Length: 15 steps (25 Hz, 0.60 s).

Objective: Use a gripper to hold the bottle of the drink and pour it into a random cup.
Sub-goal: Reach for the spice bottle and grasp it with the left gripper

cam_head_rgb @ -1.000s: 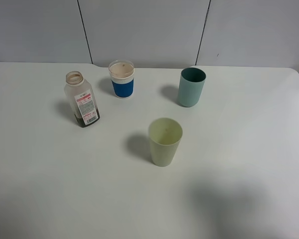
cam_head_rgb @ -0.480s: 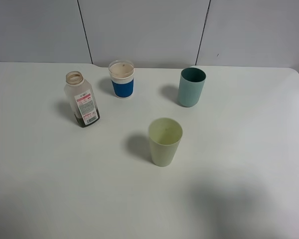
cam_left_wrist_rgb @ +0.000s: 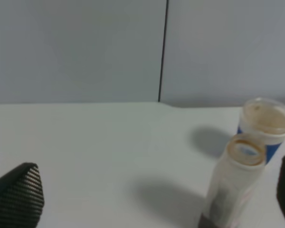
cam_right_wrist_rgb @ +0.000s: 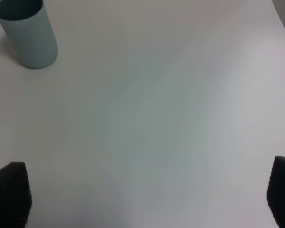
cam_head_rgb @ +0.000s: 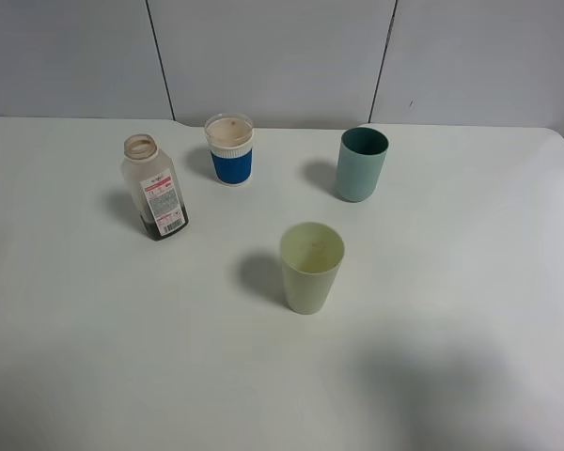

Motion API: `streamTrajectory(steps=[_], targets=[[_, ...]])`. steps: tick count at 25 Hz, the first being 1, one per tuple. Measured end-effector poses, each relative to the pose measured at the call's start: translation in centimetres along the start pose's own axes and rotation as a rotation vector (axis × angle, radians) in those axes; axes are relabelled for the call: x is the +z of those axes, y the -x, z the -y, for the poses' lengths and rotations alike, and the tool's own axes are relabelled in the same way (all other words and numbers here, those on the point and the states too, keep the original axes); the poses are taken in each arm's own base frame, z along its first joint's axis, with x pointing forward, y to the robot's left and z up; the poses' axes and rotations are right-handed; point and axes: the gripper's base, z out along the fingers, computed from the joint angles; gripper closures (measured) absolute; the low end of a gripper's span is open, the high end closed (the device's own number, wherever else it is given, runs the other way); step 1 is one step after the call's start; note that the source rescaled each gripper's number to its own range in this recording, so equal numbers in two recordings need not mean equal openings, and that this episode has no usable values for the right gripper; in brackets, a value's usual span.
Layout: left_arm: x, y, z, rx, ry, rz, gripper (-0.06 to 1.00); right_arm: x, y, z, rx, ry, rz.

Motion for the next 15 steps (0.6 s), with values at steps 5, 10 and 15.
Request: streamTrajectory(steps=[5, 10, 15], targets=[[2.2, -2.3, -0.3, 0.000, 0.018, -0.040, -0.06, 0.0, 0.0, 0.0, 0.000, 0.000, 0.000], [3.7, -4.3, -0.6, 0.003, 0.032, -0.091, -0.06, 0.0, 0.0, 0.0, 0.000, 0.000, 0.000], [5.5, -4.9, -0.6, 0.057, 0.023, -0.074, -0.04, 0.0, 0.0, 0.0, 0.000, 0.000, 0.000]])
